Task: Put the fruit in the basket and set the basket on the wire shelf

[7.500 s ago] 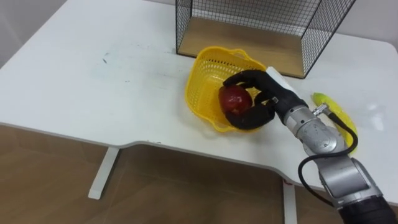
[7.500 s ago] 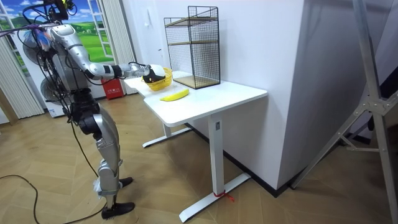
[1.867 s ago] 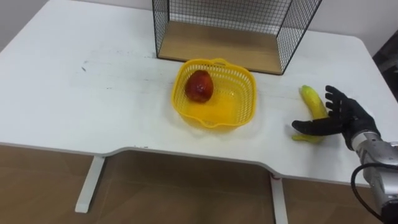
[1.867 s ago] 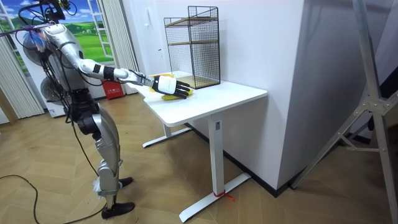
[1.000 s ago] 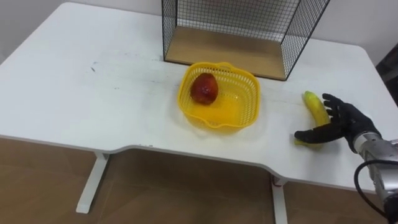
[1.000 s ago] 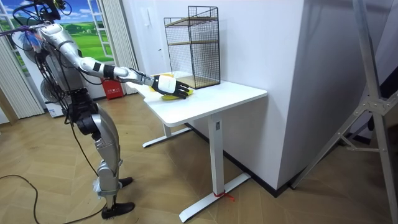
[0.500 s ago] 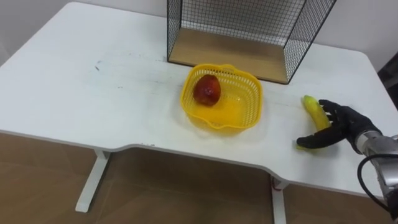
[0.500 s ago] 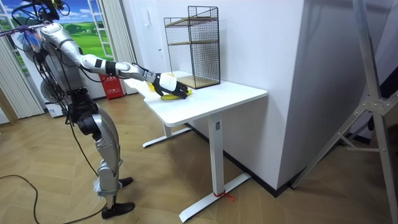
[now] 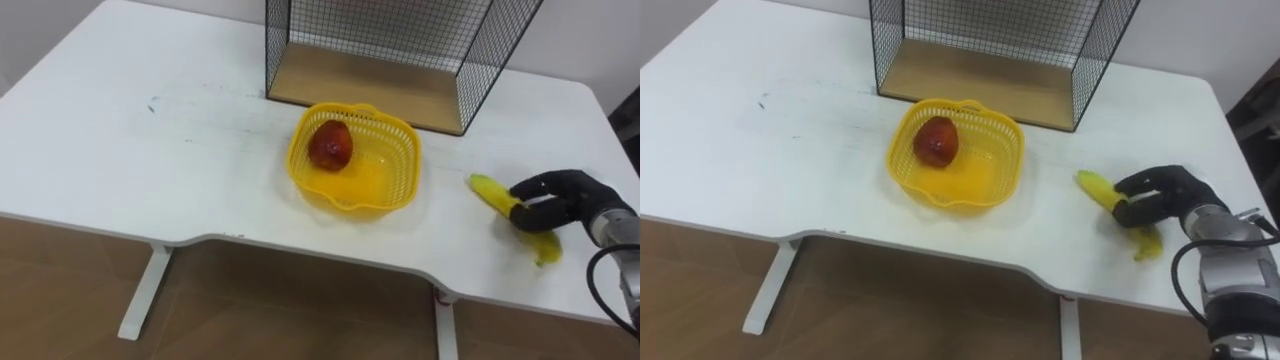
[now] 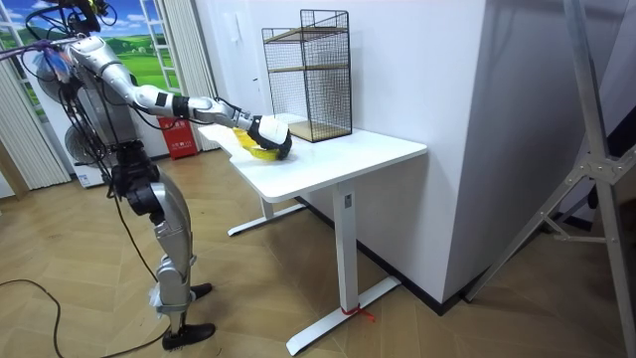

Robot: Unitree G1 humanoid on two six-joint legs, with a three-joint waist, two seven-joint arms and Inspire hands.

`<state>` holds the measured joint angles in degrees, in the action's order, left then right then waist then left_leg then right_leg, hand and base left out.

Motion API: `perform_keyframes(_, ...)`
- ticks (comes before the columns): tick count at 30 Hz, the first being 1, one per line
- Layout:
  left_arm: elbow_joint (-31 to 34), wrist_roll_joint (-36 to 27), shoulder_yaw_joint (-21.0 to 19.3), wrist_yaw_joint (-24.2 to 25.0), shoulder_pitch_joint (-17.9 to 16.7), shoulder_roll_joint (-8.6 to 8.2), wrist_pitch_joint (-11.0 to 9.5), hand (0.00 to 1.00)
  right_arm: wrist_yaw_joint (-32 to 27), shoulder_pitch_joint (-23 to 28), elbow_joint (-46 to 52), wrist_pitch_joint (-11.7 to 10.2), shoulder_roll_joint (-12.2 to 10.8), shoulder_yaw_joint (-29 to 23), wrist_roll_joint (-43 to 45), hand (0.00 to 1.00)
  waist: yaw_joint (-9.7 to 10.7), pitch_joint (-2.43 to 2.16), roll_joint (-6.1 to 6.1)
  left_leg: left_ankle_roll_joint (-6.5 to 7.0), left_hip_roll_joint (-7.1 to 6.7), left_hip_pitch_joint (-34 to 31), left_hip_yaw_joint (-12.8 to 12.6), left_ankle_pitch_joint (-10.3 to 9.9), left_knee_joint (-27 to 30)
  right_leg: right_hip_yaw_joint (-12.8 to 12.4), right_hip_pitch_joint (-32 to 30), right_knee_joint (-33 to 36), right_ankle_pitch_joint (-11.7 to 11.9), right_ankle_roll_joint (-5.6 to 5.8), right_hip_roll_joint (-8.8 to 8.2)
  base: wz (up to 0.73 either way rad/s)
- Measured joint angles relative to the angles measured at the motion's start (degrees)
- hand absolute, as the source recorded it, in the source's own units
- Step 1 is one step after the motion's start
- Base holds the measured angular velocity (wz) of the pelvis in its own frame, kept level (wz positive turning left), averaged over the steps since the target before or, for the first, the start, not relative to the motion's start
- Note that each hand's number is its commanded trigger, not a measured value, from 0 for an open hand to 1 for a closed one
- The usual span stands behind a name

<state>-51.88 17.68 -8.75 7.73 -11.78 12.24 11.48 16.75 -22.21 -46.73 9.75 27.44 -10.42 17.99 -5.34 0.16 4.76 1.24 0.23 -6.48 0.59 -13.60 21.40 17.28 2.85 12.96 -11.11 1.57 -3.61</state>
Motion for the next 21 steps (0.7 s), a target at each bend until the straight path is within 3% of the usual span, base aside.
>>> perform_keyframes(18,-0.1,0.0,0.0,0.2,0.1,0.01,0.1,0.0,0.9,-0.1,0.0,1.6,0.0,0.2,-0.6,1.0,-1.3,-0.01,0.0,0.03,0.03,0.0,-0.4,0.0,0.5,0.0,-0.9,1.6,0.0,-0.02,-0.33,-0.02)
perform_keyframes(21,-0.1,-0.1,0.0,0.3,0.5,0.07,0.1,0.0,0.6,-0.1,0.0,1.6,-0.1,0.2,-1.1,1.0,-1.3,-0.24,0.51,0.01,0.02,0.0,-0.4,0.1,0.5,0.0,-0.9,1.5,-0.1,-0.21,-0.31,0.0)
